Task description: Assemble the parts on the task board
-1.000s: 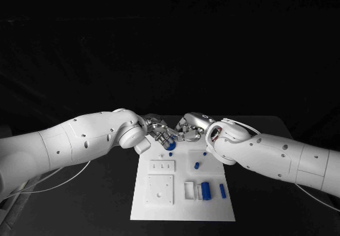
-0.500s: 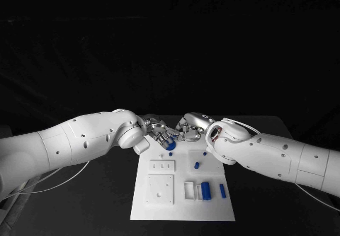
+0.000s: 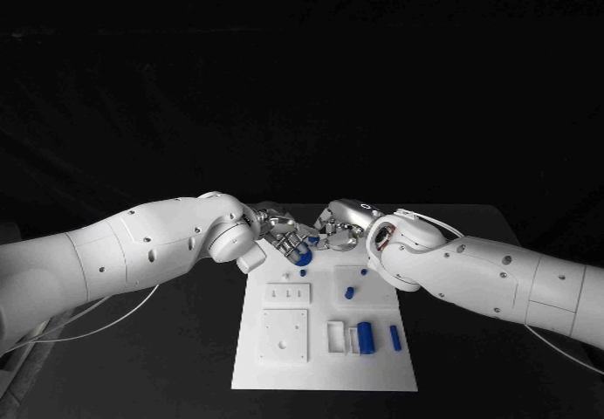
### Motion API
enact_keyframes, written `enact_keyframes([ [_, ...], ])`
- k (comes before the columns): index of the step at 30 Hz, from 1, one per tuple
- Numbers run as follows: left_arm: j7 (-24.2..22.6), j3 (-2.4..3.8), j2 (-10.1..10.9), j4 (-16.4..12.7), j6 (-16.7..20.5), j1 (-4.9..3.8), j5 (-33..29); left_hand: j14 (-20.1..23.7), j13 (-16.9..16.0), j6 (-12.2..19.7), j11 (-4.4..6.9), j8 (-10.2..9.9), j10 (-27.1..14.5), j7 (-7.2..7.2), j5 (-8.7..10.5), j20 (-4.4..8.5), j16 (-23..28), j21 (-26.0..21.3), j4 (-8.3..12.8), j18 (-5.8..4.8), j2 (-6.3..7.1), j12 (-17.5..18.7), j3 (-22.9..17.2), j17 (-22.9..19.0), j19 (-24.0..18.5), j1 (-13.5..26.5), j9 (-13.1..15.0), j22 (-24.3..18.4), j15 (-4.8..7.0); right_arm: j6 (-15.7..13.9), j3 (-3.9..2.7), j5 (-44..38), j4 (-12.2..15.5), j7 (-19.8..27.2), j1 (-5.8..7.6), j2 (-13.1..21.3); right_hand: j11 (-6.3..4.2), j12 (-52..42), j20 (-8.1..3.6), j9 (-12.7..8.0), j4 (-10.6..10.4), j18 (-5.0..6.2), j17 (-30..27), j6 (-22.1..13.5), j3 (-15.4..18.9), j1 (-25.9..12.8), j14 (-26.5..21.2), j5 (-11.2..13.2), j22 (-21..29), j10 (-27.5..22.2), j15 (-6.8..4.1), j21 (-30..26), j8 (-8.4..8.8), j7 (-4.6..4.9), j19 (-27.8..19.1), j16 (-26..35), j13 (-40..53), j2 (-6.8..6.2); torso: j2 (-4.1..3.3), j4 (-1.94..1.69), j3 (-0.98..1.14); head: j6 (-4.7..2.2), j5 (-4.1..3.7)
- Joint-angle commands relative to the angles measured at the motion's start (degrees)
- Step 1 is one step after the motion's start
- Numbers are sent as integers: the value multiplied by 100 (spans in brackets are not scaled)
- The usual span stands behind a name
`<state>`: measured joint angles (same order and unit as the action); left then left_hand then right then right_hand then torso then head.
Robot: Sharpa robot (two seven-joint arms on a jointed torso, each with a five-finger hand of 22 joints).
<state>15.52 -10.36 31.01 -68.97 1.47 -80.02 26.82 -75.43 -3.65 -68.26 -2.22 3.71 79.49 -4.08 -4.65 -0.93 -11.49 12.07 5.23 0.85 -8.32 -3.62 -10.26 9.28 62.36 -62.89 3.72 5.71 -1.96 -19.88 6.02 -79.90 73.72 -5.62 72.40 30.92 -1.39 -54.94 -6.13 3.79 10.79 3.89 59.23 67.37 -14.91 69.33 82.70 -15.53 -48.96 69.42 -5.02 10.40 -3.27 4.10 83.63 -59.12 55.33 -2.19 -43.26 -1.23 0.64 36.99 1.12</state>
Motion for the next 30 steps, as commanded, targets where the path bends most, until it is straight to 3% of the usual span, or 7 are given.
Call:
enact_keyframes([
  [1, -74, 3, -2, -3, -121, -8, -42, 63, -2, 46, 2, -10, -42, -13, -186, -17, -32, -20, 190, -80, -67, -4, -317, 11, -18, -15, -1, 2, -6, 96, 3, -62, -11, -49, -9, 9, -21, -3, 2, 5, -24, 2, 5, 33, -1, 30, 28, -29, 5, 27, -13, -27, -33, -16, 70, -19, 4, 16, -1, -3, 1, 7, -2],
  [3, -74, 2, -4, -5, -126, -8, -43, 73, 1, 47, -1, -9, -47, -21, -250, -8, -36, -1, 355, -80, -42, -1, -549, 12, -31, -27, 1, 17, -3, 97, 3, -62, -13, -49, -9, 9, -21, -3, 2, 5, -24, 2, 5, 33, -1, 30, 28, -29, 5, 27, -13, -27, -33, -16, 70, -19, 4, 16, 0, -3, 1, 8, -1],
  [8, -75, 1, -6, -11, -131, -8, -45, 80, 5, 26, 7, -5, -52, -26, -231, 4, -38, 45, 585, -73, 58, 2, -689, 12, -57, -197, 5, 52, 3, 97, 3, -62, -13, -45, -10, 5, -21, -3, 2, 5, -24, 2, 5, 33, -1, 30, 28, -29, 5, 27, -13, -27, -33, -16, 70, -19, 4, 16, -2, 0, 0, 10, -1],
  [21, -65, -5, -14, -6, -51, -8, -45, 86, 6, -5, 16, -4, -55, -18, -131, 5, -48, 168, 599, -74, 191, 3, -601, 12, -144, -389, 7, 151, 5, 107, 3, -57, 7, -26, -11, -4, -22, 0, 1, 5, -34, 0, 2, 35, 2, 29, 27, -33, 16, 26, -14, -30, -33, -18, 75, -13, 2, 13, 0, -1, 1, 13, -7],
  [25, -107, -10, -17, -15, 29, -7, -43, -20, 0, -183, 77, 26, 116, 32, -162, 48, -110, 246, 667, -59, 169, -18, -578, 40, -120, -589, 51, 204, 54, 132, 3, -44, 4, -17, -11, -8, -20, 13, 2, 4, -41, -1, -6, 28, 12, 18, 24, -43, 21, 17, -13, -34, -32, -16, 72, -3, -8, 7, -1, 2, 1, 13, -8],
  [27, -132, -17, -16, -22, 78, -7, -39, -82, -1, -267, 106, 26, 230, 56, -264, 80, -154, 301, 655, -59, 160, -19, -547, 64, -101, -613, 77, 241, 92, 135, 3, -37, 1, -15, -11, -10, -17, 35, 4, 2, -48, -2, -16, 9, 20, 9, 20, -49, 25, 1, -11, -38, -30, -11, 68, 8, -28, 1, 0, 2, 2, 11, -13],
  [30, -179, -50, -8, -43, 171, -7, -28, -192, -3, -436, 169, 32, 442, 113, -759, 143, -259, 413, 670, -64, 236, -24, -527, 128, -59, -539, 148, 317, 160, 114, 4, -19, -12, -21, -11, -11, 13, 99, 14, -10, -84, -2, -49, -192, 47, -36, 10, -85, 41, -38, 7, -54, -26, 46, 59, 50, -85, -31, 2, -1, 2, 16, -17],
])
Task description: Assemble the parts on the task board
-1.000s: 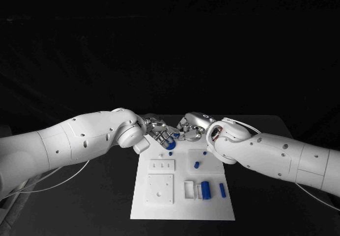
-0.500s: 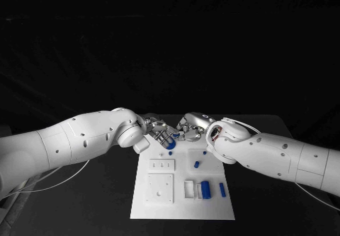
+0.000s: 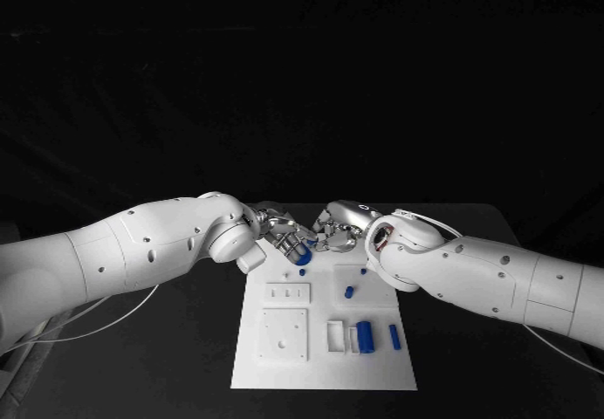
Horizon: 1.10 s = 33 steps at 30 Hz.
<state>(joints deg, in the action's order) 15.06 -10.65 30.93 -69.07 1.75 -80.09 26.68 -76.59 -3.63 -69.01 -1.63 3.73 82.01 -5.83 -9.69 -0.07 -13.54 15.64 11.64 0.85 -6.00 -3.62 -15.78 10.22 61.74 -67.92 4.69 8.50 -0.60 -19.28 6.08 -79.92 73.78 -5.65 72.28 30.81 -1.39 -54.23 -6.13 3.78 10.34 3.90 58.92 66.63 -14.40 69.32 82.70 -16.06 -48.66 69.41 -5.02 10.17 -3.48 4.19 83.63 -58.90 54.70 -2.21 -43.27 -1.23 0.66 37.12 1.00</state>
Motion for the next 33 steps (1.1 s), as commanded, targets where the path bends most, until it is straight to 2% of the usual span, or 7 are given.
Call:
enact_keyframes([
  [1, -146, -30, 2, -40, 177, 0, -3, -95, -3, -410, 125, 16, 258, 300, -355, 82, -95, 105, 51, -73, 28, -15, 4, 65, 5, 17, 86, 75, 44, 34, -3, -8, -23, -22, 1, 1, 29, 76, 22, -10, -58, 0, -45, -223, 8, -55, 1, -49, 20, -67, 18, -38, -4, 66, 55, 58, -66, -52, 4, -3, 0, 5, -8],
  [4, -179, -49, 15, -57, 274, 0, 31, -212, -17, -569, 187, 38, 430, 368, -674, 140, -208, 213, 98, -70, 127, -51, -13, 146, 36, 125, 184, 151, 109, -25, -2, 19, -37, -27, 1, 6, 69, 288, 49, -6, -114, 12, -138, -440, 61, -89, -31, -110, 61, -187, 47, -75, -9, 132, 38, 174, -268, -116, 4, 0, 0, 3, -7],
  [13, -205, -77, 45, -76, 467, 0, 152, -378, -112, -826, 292, 6, 478, 474, -1011, 231, -384, 450, 159, -85, 257, -551, -96, 453, 13, 325, 515, 337, 209, -179, -2, 139, -66, -1, 1, 40, 164, 413, 133, -18, -362, 42, -445, -1100, 422, 9, -129, -234, 319, -288, 122, -240, -15, 271, 21, 561, -525, -241, 4, -2, 3, 0, -18],
  [16, -164, -84, 59, -82, 511, 0, 251, -412, -125, -839, 317, 5, 483, 483, -1086, 258, -431, 599, 200, -85, 267, -662, -136, 582, 9, 371, 643, 455, 236, -276, -2, 269, -71, 83, 2, 110, 214, 527, 195, -59, -601, 31, -795, -2027, 774, 124, -262, -383, 554, -363, 168, -429, 28, 331, -70, 991, -739, -307, 1, -6, -1, 1, -14],
  [20, -48, -101, 96, -74, 538, 0, 415, -513, -214, -879, 370, 14, 489, 513, -1098, 307, -535, 763, 207, -85, 265, -890, -110, 685, 88, 383, 739, 571, 294, -419, -1, 541, -75, 251, 2, 276, 240, 589, 223, -69, -1081, -18, -1028, -2252, 1201, 320, -269, -611, 1009, -431, 196, -618, 41, 358, -81, 1346, -1071, -442, 9, -3, 1, 17, 6],
  [25, 119, -142, 157, -50, 530, 0, 669, -760, -515, -865, 487, 0, 480, 546, -1106, 473, -980, 1205, 237, -57, 259, -1666, -24, 948, 341, 361, 847, 878, 448, -538, -1, 1117, -97, 511, 2, 558, 250, 531, 231, -68, -1316, -54, -1139, -2239, 1374, 453, -310, -732, 1510, -506, 205, -614, 39, 358, -91, 1484, -1335, -457, 15, 12, 5, 61, 30],
  [33, 496, -275, 185, 34, 626, -1, 1175, -828, -1565, -834, 711, -5, 502, 613, -1163, 843, -3022, 2491, 260, -55, 262, -3563, -37, 2134, 611, 442, 862, 1962, 796, -470, -85, 2677, -537, 1027, 21, 838, 307, 1500, 364, -48, -1013, -201, -2082, -1871, 1476, 438, -495, -875, 2454, -546, 325, -646, 20, 368, -784, 2863, -2549, -181, 82, 50, 23, 196, 87],
])
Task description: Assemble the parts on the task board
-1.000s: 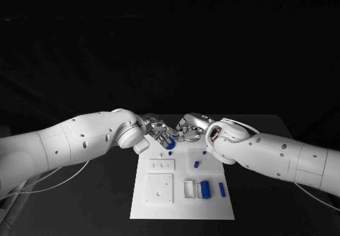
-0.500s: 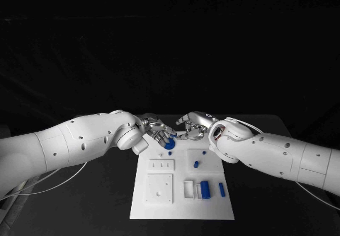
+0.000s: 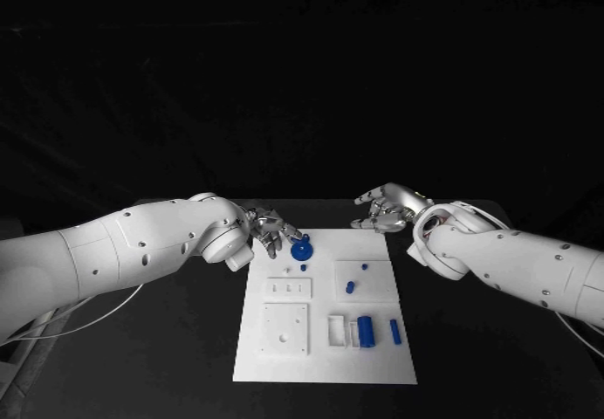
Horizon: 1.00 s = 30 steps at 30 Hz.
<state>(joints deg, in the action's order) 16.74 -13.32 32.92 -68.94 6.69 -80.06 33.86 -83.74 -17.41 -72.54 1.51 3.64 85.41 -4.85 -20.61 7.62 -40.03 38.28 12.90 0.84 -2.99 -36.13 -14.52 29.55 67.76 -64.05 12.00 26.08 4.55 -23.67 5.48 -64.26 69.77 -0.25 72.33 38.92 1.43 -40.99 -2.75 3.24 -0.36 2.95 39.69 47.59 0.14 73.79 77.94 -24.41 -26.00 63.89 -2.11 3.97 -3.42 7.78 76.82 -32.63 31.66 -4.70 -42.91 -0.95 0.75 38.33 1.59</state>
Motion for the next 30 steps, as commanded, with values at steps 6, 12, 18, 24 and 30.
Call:
enact_keyframes([
  [6, 608, -36, -64, 85, 376, 23, 785, 17, -622, -680, 476, 19, 106, 602, -628, 160, -1266, 856, 173, 8, 23, -846, -358, 628, -38, 327, 327, 871, 373, -9, -149, 1814, -652, 696, 70, 29, 67, 504, 84, 5, 304, -160, -555, 8, 92, -89, 25, -148, 1160, 69, 93, -16, 16, 24, -185, 836, -1252, 193, 116, 30, 45, 240, 51],
  [12, 745, -42, -144, 146, 623, 124, 1102, 91, -823, -732, 489, 20, 109, 625, -678, 165, -1615, 1040, 158, 60, 30, -898, -463, 619, -147, 418, 479, 1363, 391, 180, -262, 2329, -1140, 765, 205, -63, 179, 1079, 227, 2, 340, -237, -905, -36, 68, -233, -274, -298, 1740, 33, 233, 3, 20, 62, -667, 1373, -2003, 276, 184, 35, 63, 400, 39],
  [18, 788, -44, -245, 265, 774, 294, 1457, 117, -852, -870, 494, 21, 113, 663, -716, 118, -1707, 940, 117, 83, 39, -900, -480, 536, -168, 480, 515, 1570, 369, 581, -321, 2739, -1450, 791, 304, -162, 365, 3647, 613, 19, 468, -294, -2376, 374, -246, -524, -448, -408, 2226, 774, 589, -27, 1, 109, -1683, 2899, -2814, 255, 250, 23, 70, 522, 19],
  [24, 775, -44, -302, 306, 810, 437, 1727, 133, -838, -958, 508, 22, 112, 690, -722, 94, -1780, 784, 90, 98, 37, -933, -499, 466, -123, 500, 545, 1792, 367, 834, -335, 2959, -1579, 898, 329, -252, 540, 3740, 887, 15, 682, -289, -3288, 394, -239, -582, -950, -424, 2224, 290, 830, -17, 4, 166, -2438, 2898, -2823, 324, 289, 27, 89, 583, 24],
  [30, 749, -43, -361, 331, 873, 612, 1948, 141, -819, -965, 510, 21, 110, 682, -720, 93, -1812, 630, 79, 92, 34, -937, -508, 411, -74, 502, 547, 2000, 366, 1026, -340, 3064, -1641, 1048, 337, -335, 613, 3754, 991, 15, 833, -270, -3611, 449, -147, -584, -1137, -465, 2258, 66, 921, -50, 3, 181, -3075, 2909, -2829, 447, 312, 20, 105, 633, 24],
])
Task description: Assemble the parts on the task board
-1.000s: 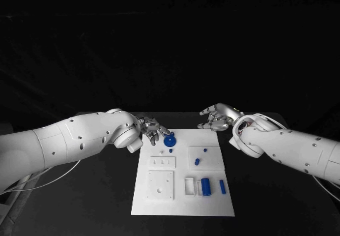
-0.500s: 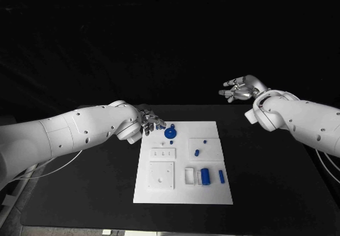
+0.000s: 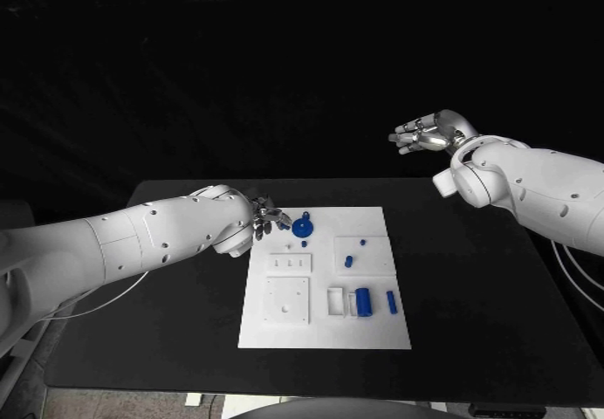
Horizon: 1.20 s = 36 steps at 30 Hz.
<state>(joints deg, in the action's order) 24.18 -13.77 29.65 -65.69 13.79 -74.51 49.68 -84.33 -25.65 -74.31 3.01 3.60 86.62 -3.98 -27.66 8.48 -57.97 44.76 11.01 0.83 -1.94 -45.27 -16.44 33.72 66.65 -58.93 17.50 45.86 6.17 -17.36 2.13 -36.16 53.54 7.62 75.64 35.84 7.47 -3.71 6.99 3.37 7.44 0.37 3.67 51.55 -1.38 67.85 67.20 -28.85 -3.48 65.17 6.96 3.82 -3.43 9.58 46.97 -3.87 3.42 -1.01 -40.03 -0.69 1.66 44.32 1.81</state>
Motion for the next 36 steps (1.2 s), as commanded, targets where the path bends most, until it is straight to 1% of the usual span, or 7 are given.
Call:
enact_keyframes([
  [1, 2, 3, -41, 9, 175, 86, 396, 202, 13, -788, 358, 26, -9, 599, -4, 10, -34, -125, 261, 88, -80, -23, -320, -29, 64, -7, -7, 151, 202, 423, -5, 261, -23, 285, 7, -36, 18, 27, 28, 2, 65, -1, -10, 84, 11, 9, -91, -20, 7, -93, 25, -36, 5, -2, -118, 31, -7, 88, 23, -8, 14, 44, 1],
  [7, -18, 3, -62, -3, 241, 224, 501, 207, 21, -795, 357, 24, -11, 605, -5, 2, -57, -353, 258, 86, -86, -32, -328, -65, 141, -1, -19, 449, 203, 524, -6, 283, -36, 377, 7, -73, 14, 28, 43, 9, 91, 27, -14, 291, -18, 24, -110, -6, 8, -118, 37, -37, -5, -41, -123, 35, -7, 144, 10, 1, 6, 44, 14],
  [15, -59, 4, -98, -35, 342, 429, 688, 213, 26, -822, 360, 24, -11, 614, 50, -2, -88, -739, 241, 70, -105, -47, -319, -98, 270, 2, -20, 928, 200, 497, -6, 270, -3, 382, 7, -95, 44, 27, 60, 4, 107, 34, -14, 200, -18, 15, -154, -2, 12, -163, 57, -42, 1, -7, -183, 35, -6, 131, 7, 3, 1, 53, 0],
  [18, -79, 4, -115, -25, 412, 508, 784, 213, 26, -822, 360, 24, -11, 614, 50, -2, -88, -739, 241, 70, -105, -47, -319, -98, 270, 2, -20, 928, 200, 483, -5, 244, 34, 370, 7, -93, 50, 29, 67, 2, 107, 39, -14, 161, -10, 11, -166, -1, 12, -176, 62, -42, 4, 0, -207, 36, -7, 125, 2, 4, -1, 61, -10],
  [24, -105, 5, -127, -30, 448, 594, 904, 206, 37, -850, 360, 25, -11, 620, 59, -13, -106, -1136, 225, 65, -96, -54, -307, -116, 412, -6, -28, 1378, 195, 472, -5, 183, 101, 337, 7, -79, 57, 28, 72, 1, 105, 44, -14, 129, 5, 10, -174, -3, 12, -191, 66, -42, 5, 4, -221, 36, -7, 121, 7, -1, 4, 90, -30],
  [28, -109, 5, -131, -32, 436, 620, 969, 207, 37, -851, 360, 25, -10, 620, 59, -13, -107, -1154, 225, 64, -97, -55, -308, -116, 418, -6, -28, 1398, 195, 469, -5, 153, 124, 319, 7, -73, 57, 28, 75, 2, 119, 49, -12, 127, 1, 38, -168, 0, 12, -196, 64, -41, 3, 4, -227, 34, -7, 125, 2, -3, 2, 93, -34],
  [36, -94, 5, -159, -15, 340, 693, 1018, 214, 33, -864, 360, 26, -10, 625, 95, -8, -126, -1462, 190, 47, -110, -66, -299, -122, 533, 4, -19, 1739, 197, 487, -5, 120, 149, 293, 7, -70, 61, 28, 80, 2, 126, 49, -13, 133, -8, 34, -183, -12, 14, -209, 69, -43, 3, 5, -249, 35, -7, 120, 3, -2, 2, 109, -52],
])
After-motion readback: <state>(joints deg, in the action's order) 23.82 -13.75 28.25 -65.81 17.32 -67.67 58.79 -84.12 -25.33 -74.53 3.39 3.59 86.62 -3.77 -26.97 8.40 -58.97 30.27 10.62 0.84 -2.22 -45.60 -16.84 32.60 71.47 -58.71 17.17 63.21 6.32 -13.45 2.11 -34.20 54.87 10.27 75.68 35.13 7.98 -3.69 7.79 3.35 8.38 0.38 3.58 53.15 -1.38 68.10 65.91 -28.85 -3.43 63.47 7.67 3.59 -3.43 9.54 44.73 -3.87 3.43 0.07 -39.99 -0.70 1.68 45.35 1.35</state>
